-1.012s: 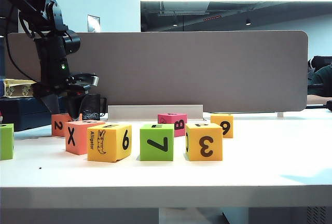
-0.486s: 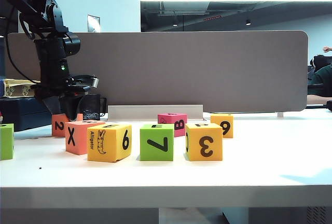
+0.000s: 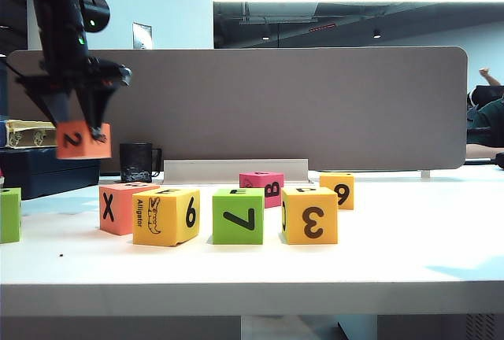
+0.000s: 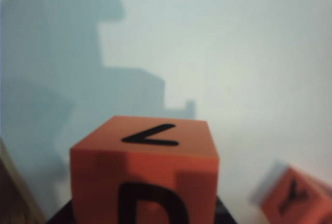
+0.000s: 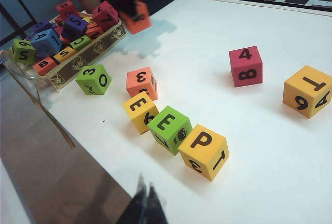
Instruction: Select the appropriate blocks from the scattered letter blocks on the table and arrange them in a row to spell out "DEEP".
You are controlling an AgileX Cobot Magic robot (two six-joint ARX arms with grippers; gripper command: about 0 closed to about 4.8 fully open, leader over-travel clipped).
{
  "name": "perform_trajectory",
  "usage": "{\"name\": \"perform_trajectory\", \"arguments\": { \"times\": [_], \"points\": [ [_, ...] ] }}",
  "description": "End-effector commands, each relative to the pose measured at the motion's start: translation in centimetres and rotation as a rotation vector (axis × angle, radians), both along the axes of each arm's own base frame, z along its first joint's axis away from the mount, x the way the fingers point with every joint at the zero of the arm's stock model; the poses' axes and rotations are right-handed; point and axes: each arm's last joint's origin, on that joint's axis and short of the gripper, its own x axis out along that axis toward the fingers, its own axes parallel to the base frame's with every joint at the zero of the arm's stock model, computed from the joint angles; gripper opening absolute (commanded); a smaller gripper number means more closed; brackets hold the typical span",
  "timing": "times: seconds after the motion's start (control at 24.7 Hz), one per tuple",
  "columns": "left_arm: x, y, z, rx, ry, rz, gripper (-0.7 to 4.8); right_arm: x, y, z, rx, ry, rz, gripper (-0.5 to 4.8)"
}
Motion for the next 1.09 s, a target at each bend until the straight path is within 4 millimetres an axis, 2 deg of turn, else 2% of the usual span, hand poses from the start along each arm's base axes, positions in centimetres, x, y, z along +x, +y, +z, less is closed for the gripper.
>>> {"name": "perform_trajectory", "arguments": {
  "times": [0.04, 0.24, 0.49, 0.53, 0.61, 0.81, 0.89, 1.09],
  "points": [
    [-2.0, 0.1, 1.6, -0.053, 0.077, 0.041, 2.36, 0.0, 0.0, 0.3, 0.002, -0.017, 0.001, -0.01],
    [-2.8, -0.6, 3.0, -0.228, 0.069, 0.034, 2.32, 0.0, 0.0, 0.3, 0.003, -0.019, 0.001, -0.01],
    [-3.3, -2.3, 3.5, -0.225, 0.065, -0.002, 2.3, 0.0, 0.0, 0.3, 0.003, -0.018, 0.002, -0.01],
    [-3.6, -2.8, 3.9, -0.226, 0.058, -0.015, 2.02, 0.0, 0.0, 0.3, 0.003, -0.018, 0.002, -0.01],
    [-4.2, -3.3, 4.7, -0.225, 0.039, -0.032, 1.82, 0.0, 0.0, 0.3, 0.003, -0.018, 0.002, -0.01],
    [-5.6, -3.0, 6.4, -0.183, -0.01, -0.031, 1.82, 0.0, 0.0, 0.3, 0.003, -0.018, 0.002, -0.01],
    [-6.9, -2.8, 7.0, -0.177, -0.014, -0.029, 1.82, 0.0, 0.0, 0.3, 0.003, -0.018, 0.001, -0.01],
    [-9.8, -2.3, 6.3, -0.167, 0.047, -0.024, 1.82, 0.0, 0.0, 0.3, 0.003, -0.018, 0.002, -0.01]
  ]
}}
